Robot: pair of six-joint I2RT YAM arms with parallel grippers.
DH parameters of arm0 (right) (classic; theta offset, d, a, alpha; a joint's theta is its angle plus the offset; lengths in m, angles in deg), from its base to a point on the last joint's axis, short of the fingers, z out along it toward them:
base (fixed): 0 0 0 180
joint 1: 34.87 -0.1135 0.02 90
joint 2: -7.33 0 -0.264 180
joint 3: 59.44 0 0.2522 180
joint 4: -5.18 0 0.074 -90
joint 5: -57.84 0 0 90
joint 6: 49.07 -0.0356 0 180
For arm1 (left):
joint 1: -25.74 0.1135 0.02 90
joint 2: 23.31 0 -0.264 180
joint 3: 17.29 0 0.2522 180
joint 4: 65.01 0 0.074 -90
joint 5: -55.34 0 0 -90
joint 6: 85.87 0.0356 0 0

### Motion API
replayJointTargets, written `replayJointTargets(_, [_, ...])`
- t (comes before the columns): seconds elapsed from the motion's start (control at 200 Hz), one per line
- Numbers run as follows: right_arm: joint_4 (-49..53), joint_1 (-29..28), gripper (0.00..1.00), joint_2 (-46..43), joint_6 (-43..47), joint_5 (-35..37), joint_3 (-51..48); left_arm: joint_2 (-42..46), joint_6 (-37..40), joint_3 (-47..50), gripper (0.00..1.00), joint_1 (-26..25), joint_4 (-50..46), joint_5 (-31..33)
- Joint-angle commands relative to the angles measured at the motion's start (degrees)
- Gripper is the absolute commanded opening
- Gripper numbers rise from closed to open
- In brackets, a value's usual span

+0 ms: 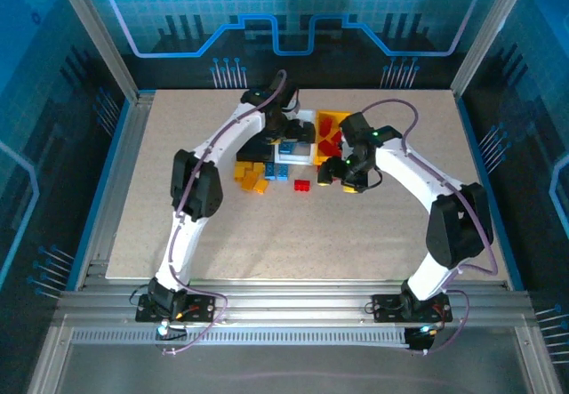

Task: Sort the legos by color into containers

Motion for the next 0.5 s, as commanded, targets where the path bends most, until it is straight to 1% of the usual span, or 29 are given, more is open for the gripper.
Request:
replayJointTargets(0.0, [1.75, -3.24, 0.72, 2.47, 0.09, 3.24, 3.43, 9.55, -1.02, 6.88, 0.99, 2.70, 1.07, 0.75])
replayJointTargets(0.09, [2.26, -5.67, 0.73, 5.04, -0.35, 5.73, 6.02, 16.60, -1.70, 16.60, 0.99, 4.86, 3.22, 0.74])
replayJointTargets(0.24, [4.81, -8.27, 0.76, 11.98, -1.05, 9.18, 12.85, 28.60, -1.73, 31.12, 0.99, 7.87, 5.10, 1.03])
replayJointTargets(0.36, [6.41, -9.57, 0.84, 17.97, -0.99, 10.71, 19.02, 37.51, -1.49, 41.03, 0.99, 9.14, 4.85, 2.10])
replayJointTargets(0.495, [8.52, -10.80, 0.86, 24.78, -0.32, 12.22, 26.50, 46.55, -2.20, 51.00, 0.99, 9.54, 4.26, 2.97])
